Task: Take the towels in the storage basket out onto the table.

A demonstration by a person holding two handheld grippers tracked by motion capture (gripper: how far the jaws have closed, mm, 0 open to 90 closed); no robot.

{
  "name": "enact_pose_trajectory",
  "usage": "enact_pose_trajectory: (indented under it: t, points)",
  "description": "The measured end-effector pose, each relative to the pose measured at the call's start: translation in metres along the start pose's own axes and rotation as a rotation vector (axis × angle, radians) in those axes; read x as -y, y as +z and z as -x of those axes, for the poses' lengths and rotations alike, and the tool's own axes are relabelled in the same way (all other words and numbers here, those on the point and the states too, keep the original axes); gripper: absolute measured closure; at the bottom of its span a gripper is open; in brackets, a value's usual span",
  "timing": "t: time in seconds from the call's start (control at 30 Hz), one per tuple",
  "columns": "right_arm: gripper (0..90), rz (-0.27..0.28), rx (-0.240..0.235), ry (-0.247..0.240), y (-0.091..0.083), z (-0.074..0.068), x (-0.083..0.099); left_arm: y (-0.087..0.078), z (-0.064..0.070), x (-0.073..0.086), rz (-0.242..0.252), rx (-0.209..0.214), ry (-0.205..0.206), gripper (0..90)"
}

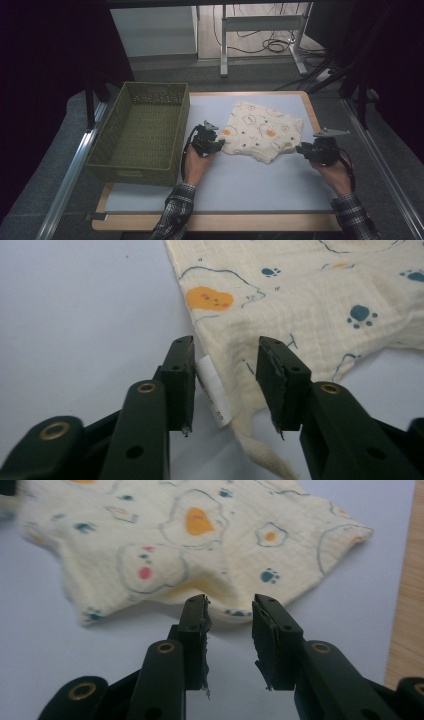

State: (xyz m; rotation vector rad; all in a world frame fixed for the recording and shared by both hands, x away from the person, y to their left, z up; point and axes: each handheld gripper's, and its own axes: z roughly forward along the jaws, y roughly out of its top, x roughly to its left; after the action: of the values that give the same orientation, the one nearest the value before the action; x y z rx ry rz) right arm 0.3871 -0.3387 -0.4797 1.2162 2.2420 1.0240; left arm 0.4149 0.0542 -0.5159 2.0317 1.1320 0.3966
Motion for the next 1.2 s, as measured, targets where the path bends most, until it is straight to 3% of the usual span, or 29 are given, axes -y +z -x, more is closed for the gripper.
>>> enact_pose_trajectory:
  t: [0.13,0.2,0.23,0.3,0.33,0.37,0.47,0.5,0.57,0.6,0.63,0.7,0.8,0.97,1.07,1.2]
  points:
    - [65.2,0.011,-0.073,-0.02,-0.003,-0.021,0.002,-0.001,0.004,0.003,-0.003,-0.003,0.016,50.4]
    - [63.1,0.01,-0.082,-0.038,0.0,-0.027,0.002,-0.001,0.006,0.005,-0.006,-0.004,0.024,49.6]
    - [57.6,0.009,-0.101,-0.06,0.009,-0.038,0.003,0.0,0.007,0.006,-0.007,-0.006,0.027,47.3]
    - [54.8,0.007,-0.104,-0.067,0.014,-0.043,0.003,0.002,0.008,0.008,-0.023,-0.01,0.043,44.7]
    - [47.3,0.007,-0.113,-0.074,0.027,-0.05,0.002,0.004,0.008,0.01,-0.037,-0.016,0.052,43.5]
    - [47.3,0.007,-0.113,-0.074,0.027,-0.05,0.002,0.005,0.008,0.01,-0.042,-0.018,0.054,43.5]
    - [42.8,0.001,-0.101,-0.055,0.049,-0.055,-0.003,0.01,0.003,0.013,-0.066,-0.027,0.045,39.9]
    - [44.1,-0.012,-0.093,-0.055,0.055,-0.057,-0.004,0.011,0.003,0.013,-0.071,-0.028,0.045,39.8]
    - [59.1,-0.052,-0.059,-0.071,0.068,-0.061,-0.005,0.012,0.001,0.015,-0.067,-0.021,0.038,39.9]
    - [68.5,-0.033,-0.023,-0.088,0.07,-0.063,-0.005,0.013,0.001,0.015,-0.062,-0.018,0.033,39.9]
    - [76.8,-0.034,-0.02,-0.08,0.071,-0.064,-0.006,0.013,0.001,0.016,-0.059,-0.016,0.032,39.9]
    - [84.5,-0.051,-0.031,-0.068,0.071,-0.065,-0.011,0.013,0.0,0.018,-0.043,-0.008,0.032,39.7]
    - [85.1,-0.035,-0.044,-0.072,0.064,-0.066,-0.023,0.013,-0.001,0.023,-0.013,-0.006,0.027,39.6]
    - [85.0,0.009,-0.034,-0.078,0.063,-0.066,-0.058,0.013,-0.001,0.023,-0.011,-0.01,0.035,39.6]
    - [85.0,0.002,-0.036,-0.066,0.08,-0.067,-0.079,0.013,-0.001,0.023,-0.009,-0.009,0.036,39.6]
    - [83.0,-0.048,-0.015,-0.092,0.115,-0.068,-0.092,0.013,-0.001,0.024,-0.008,-0.01,0.029,39.6]
